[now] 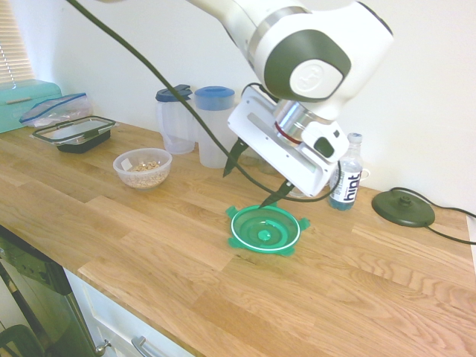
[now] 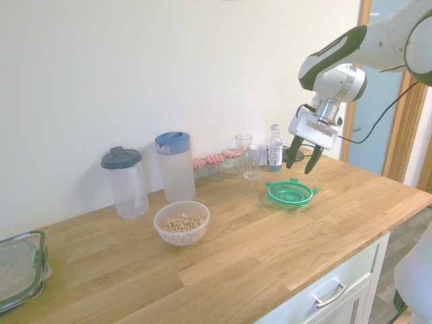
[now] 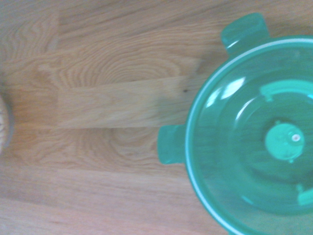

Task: Cover the lid of food container

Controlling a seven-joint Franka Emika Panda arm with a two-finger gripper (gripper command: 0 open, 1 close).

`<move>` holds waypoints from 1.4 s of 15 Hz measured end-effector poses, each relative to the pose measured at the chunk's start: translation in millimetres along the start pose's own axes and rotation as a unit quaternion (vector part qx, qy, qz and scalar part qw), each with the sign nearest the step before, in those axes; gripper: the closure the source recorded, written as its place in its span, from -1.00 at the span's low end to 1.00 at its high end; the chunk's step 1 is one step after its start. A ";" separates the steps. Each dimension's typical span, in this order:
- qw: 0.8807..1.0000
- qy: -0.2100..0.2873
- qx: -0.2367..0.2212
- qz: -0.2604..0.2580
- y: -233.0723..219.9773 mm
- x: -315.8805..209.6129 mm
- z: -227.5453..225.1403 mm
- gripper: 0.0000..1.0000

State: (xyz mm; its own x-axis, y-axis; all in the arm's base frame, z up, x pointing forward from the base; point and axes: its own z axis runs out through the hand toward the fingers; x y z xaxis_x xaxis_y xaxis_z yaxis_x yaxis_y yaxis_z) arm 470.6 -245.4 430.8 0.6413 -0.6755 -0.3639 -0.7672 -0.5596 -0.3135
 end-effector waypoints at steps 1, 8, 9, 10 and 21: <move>1.000 -0.008 0.006 0.002 6.4 14.2 1.8 -1.00; 0.999 -0.038 0.032 0.021 36.7 99.5 19.9 -1.00; 0.999 -0.040 0.030 0.020 35.1 105.6 24.0 -1.00; 0.998 -0.042 0.031 0.019 34.5 110.3 27.9 -1.00; 0.994 -0.083 0.069 0.007 46.5 119.8 51.6 -1.00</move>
State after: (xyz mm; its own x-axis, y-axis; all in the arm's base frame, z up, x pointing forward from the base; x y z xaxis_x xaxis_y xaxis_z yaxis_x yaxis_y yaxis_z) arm 512.1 -327.5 327.3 0.6326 -0.5872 -0.5050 -0.7744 -0.4727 -0.4204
